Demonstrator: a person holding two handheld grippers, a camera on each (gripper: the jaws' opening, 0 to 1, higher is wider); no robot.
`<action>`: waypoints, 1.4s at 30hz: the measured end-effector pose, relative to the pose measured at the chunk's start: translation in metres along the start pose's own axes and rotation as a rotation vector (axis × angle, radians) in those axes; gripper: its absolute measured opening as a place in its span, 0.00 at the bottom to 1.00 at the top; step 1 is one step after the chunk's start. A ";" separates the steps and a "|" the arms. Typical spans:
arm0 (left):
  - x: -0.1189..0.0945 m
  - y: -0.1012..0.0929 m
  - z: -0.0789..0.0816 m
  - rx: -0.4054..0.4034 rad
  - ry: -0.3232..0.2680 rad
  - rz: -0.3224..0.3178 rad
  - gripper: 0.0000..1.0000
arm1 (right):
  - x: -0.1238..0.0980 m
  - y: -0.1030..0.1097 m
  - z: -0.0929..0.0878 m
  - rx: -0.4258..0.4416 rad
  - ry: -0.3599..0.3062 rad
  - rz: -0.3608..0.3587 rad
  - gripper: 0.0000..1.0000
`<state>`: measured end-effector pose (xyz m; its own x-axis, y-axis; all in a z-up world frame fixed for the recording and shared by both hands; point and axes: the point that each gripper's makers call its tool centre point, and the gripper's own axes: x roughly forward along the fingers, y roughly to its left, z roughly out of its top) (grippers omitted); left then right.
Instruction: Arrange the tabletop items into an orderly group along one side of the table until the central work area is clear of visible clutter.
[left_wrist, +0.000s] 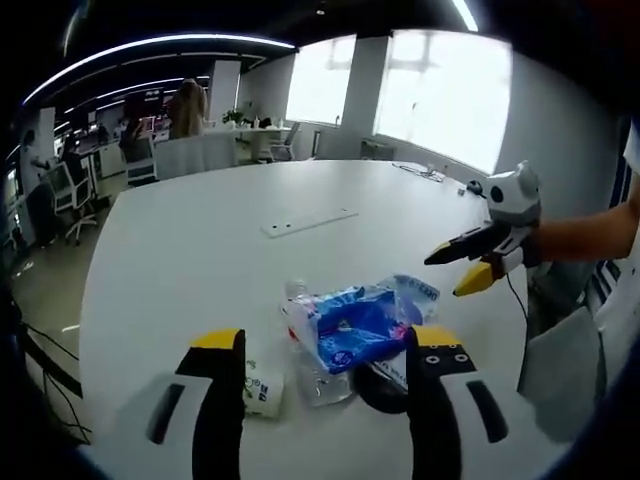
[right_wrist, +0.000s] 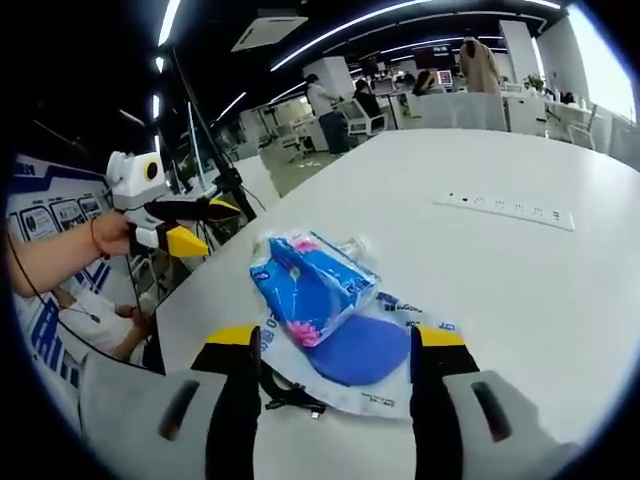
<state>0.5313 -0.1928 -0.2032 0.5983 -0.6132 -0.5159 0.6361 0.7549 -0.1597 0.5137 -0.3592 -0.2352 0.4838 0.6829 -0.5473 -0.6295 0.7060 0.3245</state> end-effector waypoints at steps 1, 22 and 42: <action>0.002 0.000 -0.001 0.005 0.005 0.002 0.64 | 0.002 0.000 0.000 0.001 0.001 0.001 0.58; 0.027 0.007 -0.014 0.020 0.047 0.021 0.49 | 0.037 -0.001 -0.012 0.053 0.041 -0.017 0.39; 0.043 0.013 -0.030 0.032 0.103 0.053 0.24 | 0.051 -0.006 -0.022 0.086 0.079 -0.036 0.25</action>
<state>0.5509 -0.2025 -0.2529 0.5788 -0.5443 -0.6072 0.6213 0.7766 -0.1040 0.5289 -0.3330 -0.2815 0.4537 0.6423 -0.6177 -0.5564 0.7456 0.3667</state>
